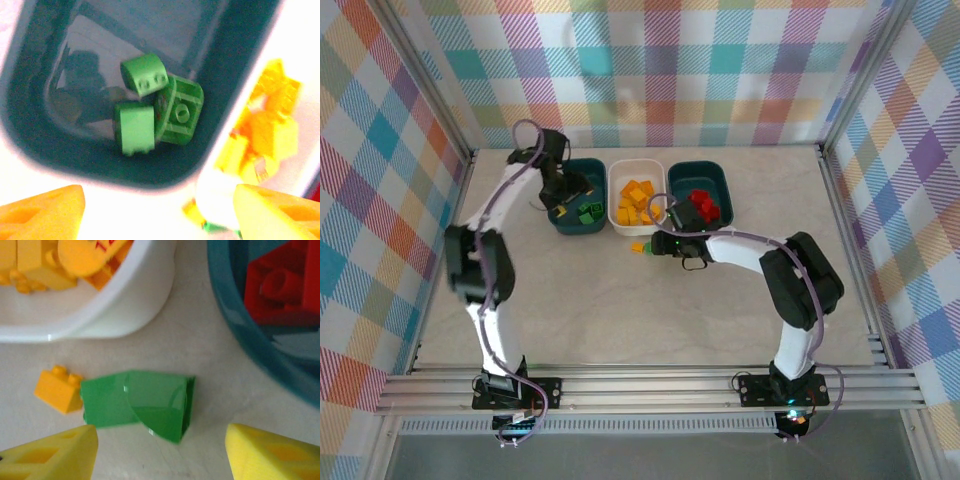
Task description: Sort the legos into containers by color
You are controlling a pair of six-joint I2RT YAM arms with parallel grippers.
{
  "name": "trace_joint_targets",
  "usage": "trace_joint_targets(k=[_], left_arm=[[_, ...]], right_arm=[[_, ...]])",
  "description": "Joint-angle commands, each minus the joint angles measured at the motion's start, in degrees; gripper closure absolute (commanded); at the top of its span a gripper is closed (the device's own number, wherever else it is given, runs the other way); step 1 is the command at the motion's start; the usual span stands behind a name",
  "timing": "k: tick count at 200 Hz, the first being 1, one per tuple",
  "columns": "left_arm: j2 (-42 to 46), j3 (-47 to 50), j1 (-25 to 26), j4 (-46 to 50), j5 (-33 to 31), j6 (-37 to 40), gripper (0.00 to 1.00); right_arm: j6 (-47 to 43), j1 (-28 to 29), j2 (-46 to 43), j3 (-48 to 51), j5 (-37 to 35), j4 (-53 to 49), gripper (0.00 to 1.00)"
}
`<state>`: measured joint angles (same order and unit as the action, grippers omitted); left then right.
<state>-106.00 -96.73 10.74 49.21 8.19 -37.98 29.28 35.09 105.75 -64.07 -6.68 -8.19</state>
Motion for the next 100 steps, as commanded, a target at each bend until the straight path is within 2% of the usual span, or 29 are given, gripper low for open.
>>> trace_joint_targets(k=[1,17,35,54,88,100], left_arm=[[12.7,12.4,0.4,-7.4,2.8,-0.6,0.18],[20.9,23.3,0.4,-11.6,3.4,-1.5,0.15],[27.6,31.2,0.4,-12.0,1.8,-1.6,0.14],[33.4,37.6,0.4,-12.7,2.1,-2.0,0.13],[40.7,46.3,0.5,-13.3,0.7,-1.4,0.13],[42.9,48.7,0.4,-13.3,0.1,-1.3,0.13]], right_arm=[[1.5,0.5,3.3,-3.6,-3.0,-2.6,0.35],[1.3,0.7,4.6,-4.6,-3.3,-2.6,0.38],[1.0,1.0,5.2,-5.2,-5.3,-3.4,0.44],[0.7,1.1,5.6,-5.2,-6.6,-3.5,0.51],[-1.0,1.8,3.7,-4.0,-7.9,-2.5,0.69],[-1.5,2.3,1.6,-2.9,-8.5,-2.1,0.72]])
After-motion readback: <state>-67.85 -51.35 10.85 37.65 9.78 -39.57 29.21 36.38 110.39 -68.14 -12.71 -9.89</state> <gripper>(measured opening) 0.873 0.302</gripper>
